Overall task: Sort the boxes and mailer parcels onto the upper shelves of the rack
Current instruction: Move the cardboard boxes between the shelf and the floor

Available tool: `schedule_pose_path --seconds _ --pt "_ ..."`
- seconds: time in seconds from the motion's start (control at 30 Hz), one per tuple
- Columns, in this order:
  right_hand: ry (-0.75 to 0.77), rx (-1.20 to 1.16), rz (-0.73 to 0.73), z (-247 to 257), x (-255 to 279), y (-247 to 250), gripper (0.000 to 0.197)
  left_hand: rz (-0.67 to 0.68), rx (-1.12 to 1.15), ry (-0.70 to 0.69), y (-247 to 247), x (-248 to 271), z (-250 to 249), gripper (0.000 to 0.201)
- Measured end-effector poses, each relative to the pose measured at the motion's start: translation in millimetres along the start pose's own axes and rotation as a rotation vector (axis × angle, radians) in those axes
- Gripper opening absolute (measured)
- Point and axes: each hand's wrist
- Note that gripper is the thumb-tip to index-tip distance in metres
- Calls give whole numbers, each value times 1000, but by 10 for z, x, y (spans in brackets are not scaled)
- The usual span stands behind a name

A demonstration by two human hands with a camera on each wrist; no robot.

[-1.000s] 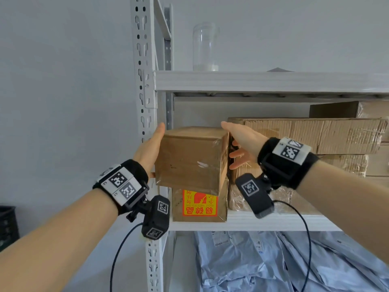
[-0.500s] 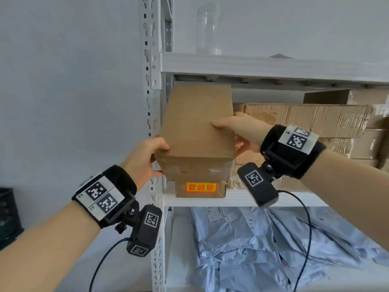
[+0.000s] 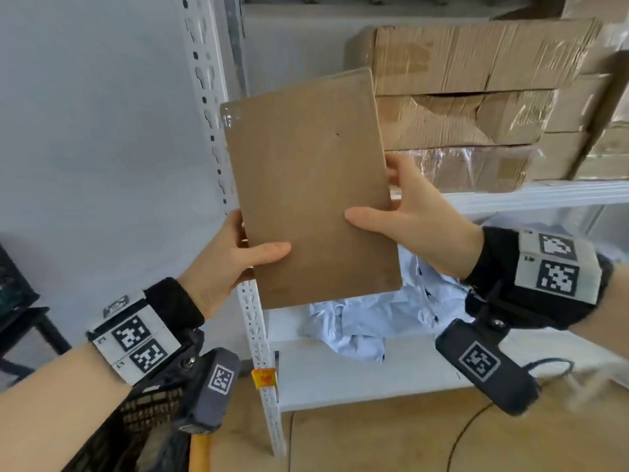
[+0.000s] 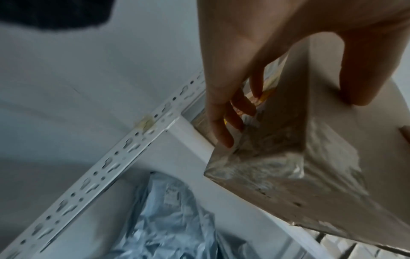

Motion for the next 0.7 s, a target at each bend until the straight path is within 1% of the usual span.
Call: schedule_pose_path --seconds 0.1,0.2,0.37,0.43,0.53,0.63,0.7 --pt "-69 -8 19 -438 241 0 75 76 -26 64 -180 160 315 83" --pt "-150 -9 18 -899 440 14 68 160 -74 120 -367 260 682 85" --pt "-361 -27 25 -1743 673 76 78 283 -120 274 -719 320 1370 83" --pt "-454 -70 34 -2079 736 94 76 336 -132 350 -873 298 1684 82" --pt "-596 -114 57 -2608 798 121 71 382 -148 455 -1116 276 2188 78" --pt "-726 -110 101 -3178 816 124 80 407 -157 553 -1364 318 2708 69" --pt "-794 -95 138 -3551 819 77 85 393 -130 625 -1507 390 3064 65"
Point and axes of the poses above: each hand's wrist, its own x-axis away from the middle knuckle, its own y-axis out of the back of the hand, z = x × y, and after that the axes turned 7 degrees about -y, right-handed
